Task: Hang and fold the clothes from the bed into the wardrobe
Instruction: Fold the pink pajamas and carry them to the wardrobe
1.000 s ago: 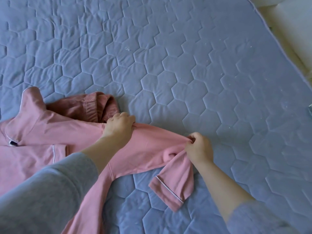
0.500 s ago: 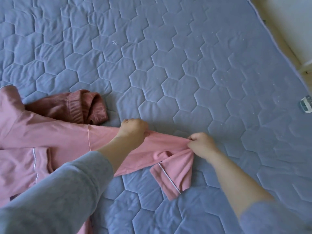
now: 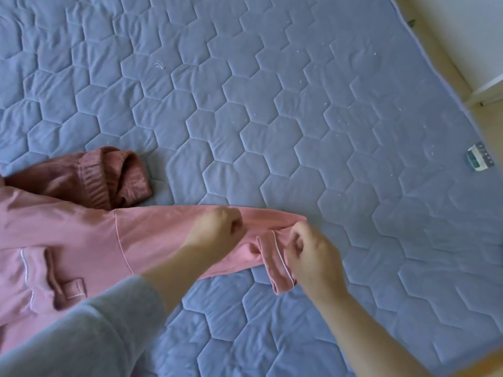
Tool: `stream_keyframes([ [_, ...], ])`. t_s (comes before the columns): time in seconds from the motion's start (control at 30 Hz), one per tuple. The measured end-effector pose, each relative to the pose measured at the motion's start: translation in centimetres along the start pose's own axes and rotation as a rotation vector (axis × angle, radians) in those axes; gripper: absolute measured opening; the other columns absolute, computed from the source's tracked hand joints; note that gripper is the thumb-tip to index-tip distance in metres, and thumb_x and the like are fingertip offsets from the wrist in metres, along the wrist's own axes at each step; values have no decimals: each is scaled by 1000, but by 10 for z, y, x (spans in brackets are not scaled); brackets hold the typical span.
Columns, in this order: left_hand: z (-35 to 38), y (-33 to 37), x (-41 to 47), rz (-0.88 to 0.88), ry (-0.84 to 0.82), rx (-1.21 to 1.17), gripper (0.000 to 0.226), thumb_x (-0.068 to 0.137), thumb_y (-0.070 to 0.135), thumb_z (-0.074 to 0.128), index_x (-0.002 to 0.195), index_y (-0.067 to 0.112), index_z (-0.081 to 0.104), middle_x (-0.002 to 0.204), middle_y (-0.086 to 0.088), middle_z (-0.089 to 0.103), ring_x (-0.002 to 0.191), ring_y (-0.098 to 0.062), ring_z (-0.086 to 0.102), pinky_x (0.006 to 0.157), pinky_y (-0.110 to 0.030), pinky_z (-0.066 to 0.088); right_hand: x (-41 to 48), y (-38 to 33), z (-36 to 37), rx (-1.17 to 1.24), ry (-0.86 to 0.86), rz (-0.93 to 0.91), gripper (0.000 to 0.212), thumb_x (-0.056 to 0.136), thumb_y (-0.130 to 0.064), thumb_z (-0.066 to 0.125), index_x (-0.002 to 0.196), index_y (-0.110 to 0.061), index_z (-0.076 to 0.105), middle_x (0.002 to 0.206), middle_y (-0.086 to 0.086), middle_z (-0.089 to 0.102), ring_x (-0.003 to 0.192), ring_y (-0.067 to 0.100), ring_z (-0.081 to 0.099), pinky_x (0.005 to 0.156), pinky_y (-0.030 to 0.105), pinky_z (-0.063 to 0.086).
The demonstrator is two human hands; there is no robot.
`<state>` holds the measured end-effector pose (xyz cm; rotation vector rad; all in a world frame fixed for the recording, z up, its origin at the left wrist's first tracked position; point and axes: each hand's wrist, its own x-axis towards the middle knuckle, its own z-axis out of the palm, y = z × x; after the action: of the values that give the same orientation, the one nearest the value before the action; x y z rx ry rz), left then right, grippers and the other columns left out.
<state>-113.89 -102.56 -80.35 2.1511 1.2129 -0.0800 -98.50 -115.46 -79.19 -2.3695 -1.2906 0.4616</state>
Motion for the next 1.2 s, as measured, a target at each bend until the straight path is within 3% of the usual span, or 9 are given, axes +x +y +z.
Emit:
stream_keyframes([
  [0.13, 37, 21, -21, -174, -120, -336, 8, 88, 24, 62, 83, 21, 68, 73, 5, 67, 70, -16, 60, 60, -23, 41, -24, 9, 15, 96, -208, 119, 29, 81, -51, 62, 99, -28, 58, 96, -15, 59, 82, 7, 58, 64, 26, 44],
  [0.23, 49, 28, -22, -186, -163, -420, 19, 90, 11, 54, 95, 22, 69, 78, 3, 68, 74, -17, 60, 69, -30, 46, -32, 15, 28, -96, -358, 143, 61, 71, -42, 66, 127, -26, 48, 135, -10, 44, 114, 18, 52, 80, 30, 46],
  [0.3, 50, 32, -16, -195, -205, -486, 24, 91, 10, 53, 92, 27, 70, 76, 10, 68, 78, -15, 65, 73, -27, 50, -33, 16, 33, -174, -366, 131, 62, 73, -27, 63, 132, -21, 44, 141, -3, 40, 118, 22, 49, 87, 31, 45],
  [0.43, 42, 42, -1, -98, -195, -546, 31, 92, 12, 53, 95, 39, 70, 85, 31, 66, 85, 6, 62, 72, -4, 45, -18, 21, 23, -34, -247, 218, 27, 84, -8, 52, 109, -15, 61, 104, 7, 64, 96, 32, 58, 74, 36, 42],
  [0.53, 34, 46, 14, 56, -125, -426, 42, 89, 4, 51, 112, 35, 65, 116, 21, 63, 87, 3, 56, 75, -2, 37, 0, 42, 0, 177, -89, 346, 24, 81, -3, 50, 63, -14, 40, 55, 0, 41, 63, 29, 40, 57, 39, 32],
  [0.6, 32, 45, 23, 61, -111, -335, 40, 89, 3, 54, 127, 16, 57, 131, 1, 51, 85, -15, 60, 77, -12, 40, 11, 59, -20, 268, 13, 427, 23, 81, -12, 47, 60, -13, 36, 52, -3, 35, 60, 25, 35, 55, 38, 29],
  [0.77, 31, 57, 47, 53, -199, -138, 51, 89, 27, 65, 136, 18, 48, 134, 2, 50, 100, -19, 59, 86, -26, 43, 37, 94, -49, 321, 148, 373, 26, 76, -31, 40, 60, -13, 35, 49, -5, 34, 52, 12, 28, 50, 27, 28],
  [0.97, 38, 86, 77, 1, -324, -70, 28, 85, 40, 68, 104, 20, 65, 95, 6, 63, 93, -19, 61, 77, -28, 47, 39, 106, -45, 341, 199, 277, 41, 91, -41, 53, 65, -14, 37, 50, -7, 36, 50, 10, 35, 48, 22, 31],
  [1.2, 52, 101, 99, 54, -483, 68, 18, 88, 34, 65, 91, 17, 67, 86, 5, 56, 85, -15, 52, 73, -27, 45, 12, 127, -23, 292, 126, 428, 29, 97, -31, 54, 75, -13, 45, 56, -9, 48, 57, 19, 47, 55, 33, 29],
])
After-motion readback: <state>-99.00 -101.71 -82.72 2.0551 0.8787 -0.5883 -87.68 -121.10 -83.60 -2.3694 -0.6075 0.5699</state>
